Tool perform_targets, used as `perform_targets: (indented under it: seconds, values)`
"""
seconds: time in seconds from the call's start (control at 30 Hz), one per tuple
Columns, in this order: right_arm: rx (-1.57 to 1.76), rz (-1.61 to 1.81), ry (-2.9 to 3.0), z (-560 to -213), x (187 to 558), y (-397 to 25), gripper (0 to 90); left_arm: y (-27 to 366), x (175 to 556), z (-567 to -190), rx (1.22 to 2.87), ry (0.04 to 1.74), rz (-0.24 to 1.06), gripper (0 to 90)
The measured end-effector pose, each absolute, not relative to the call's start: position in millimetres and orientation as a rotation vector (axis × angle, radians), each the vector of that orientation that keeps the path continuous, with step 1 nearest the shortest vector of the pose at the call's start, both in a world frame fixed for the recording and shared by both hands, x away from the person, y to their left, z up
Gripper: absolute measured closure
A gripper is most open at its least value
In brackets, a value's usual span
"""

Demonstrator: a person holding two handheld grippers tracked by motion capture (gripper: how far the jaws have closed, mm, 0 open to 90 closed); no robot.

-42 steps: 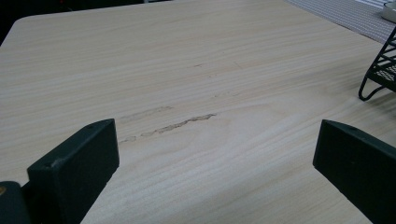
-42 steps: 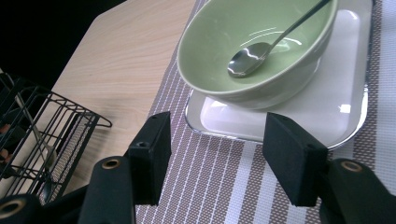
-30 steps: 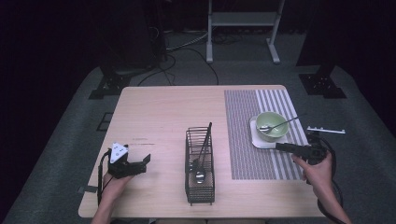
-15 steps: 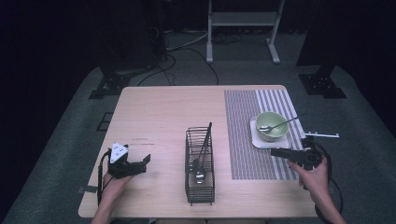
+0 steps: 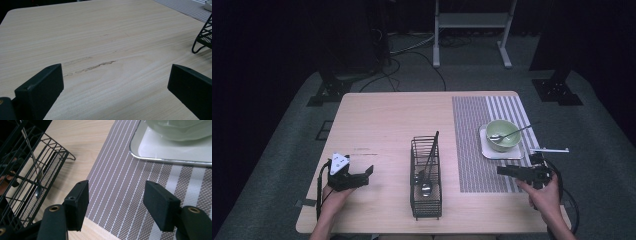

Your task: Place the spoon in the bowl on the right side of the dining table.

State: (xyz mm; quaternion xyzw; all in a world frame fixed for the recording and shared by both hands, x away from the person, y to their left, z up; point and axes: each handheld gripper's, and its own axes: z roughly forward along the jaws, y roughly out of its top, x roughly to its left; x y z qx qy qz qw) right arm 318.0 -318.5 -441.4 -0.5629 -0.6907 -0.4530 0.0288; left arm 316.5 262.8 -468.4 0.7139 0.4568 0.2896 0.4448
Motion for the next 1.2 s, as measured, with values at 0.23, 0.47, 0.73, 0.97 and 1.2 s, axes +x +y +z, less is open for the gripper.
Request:
perform_targets:
  seconds: [0.23, 0.47, 0.73, 0.97, 1.2]
  values:
    - [-1.705, -1.389, -2.155, -443, 310, -311, 35.9, 263, 316, -468, 1.771, 1.131, 0.718, 0.0]
    - [-1.674, -1.387, -2.169, -445, 304, -305, 35.4, 263, 316, -468, 1.77, 1.132, 0.718, 0.0]
    - [-1.64, -1.388, -2.188, -445, 296, -297, 35.0, 262, 316, -468, 1.769, 1.131, 0.718, 0.0]
    - [-1.617, -1.383, -2.194, -447, 290, -292, 34.9, 263, 316, -468, 1.769, 1.13, 0.719, 0.0]
    - [-1.6, -1.396, -2.175, -456, 282, -288, 34.9, 262, 316, -468, 1.769, 1.13, 0.718, 0.0]
